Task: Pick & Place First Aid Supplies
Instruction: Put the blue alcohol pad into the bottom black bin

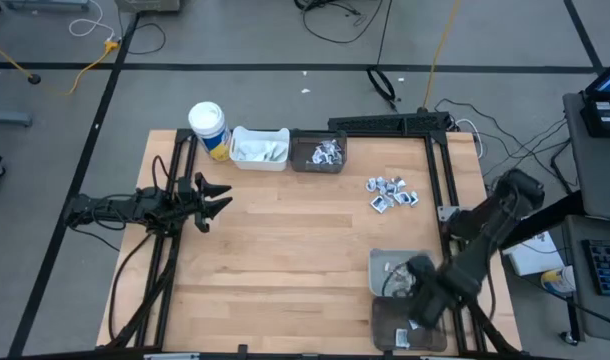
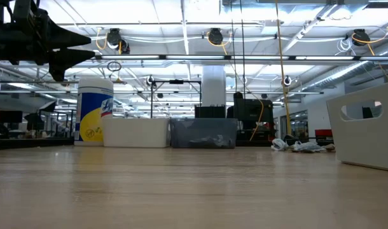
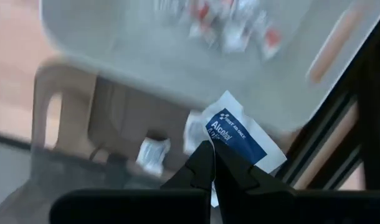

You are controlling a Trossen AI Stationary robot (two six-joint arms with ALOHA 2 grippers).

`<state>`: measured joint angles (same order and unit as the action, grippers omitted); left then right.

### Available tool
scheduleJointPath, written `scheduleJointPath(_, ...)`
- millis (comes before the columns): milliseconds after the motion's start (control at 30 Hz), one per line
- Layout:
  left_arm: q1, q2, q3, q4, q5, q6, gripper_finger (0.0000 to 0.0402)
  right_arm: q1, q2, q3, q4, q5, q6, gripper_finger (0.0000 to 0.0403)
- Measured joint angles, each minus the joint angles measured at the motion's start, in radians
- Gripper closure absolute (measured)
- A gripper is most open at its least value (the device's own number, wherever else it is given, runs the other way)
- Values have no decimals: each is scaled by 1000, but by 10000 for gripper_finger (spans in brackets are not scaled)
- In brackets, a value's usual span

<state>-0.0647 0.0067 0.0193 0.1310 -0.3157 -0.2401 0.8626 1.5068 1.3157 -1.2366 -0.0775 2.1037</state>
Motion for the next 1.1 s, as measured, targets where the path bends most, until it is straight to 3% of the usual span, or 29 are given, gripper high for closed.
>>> scheduleJointPath(233,0,0,0,0,0,0,206,80,146,138,8,-2,58,403)
scheduleJointPath(500,0,0,0,0,0,0,206,84,167,144,95,-2,50,392)
scheduleJointPath(1100,0,0,0,0,0,0,206,77,166,144,118,-2,7,234)
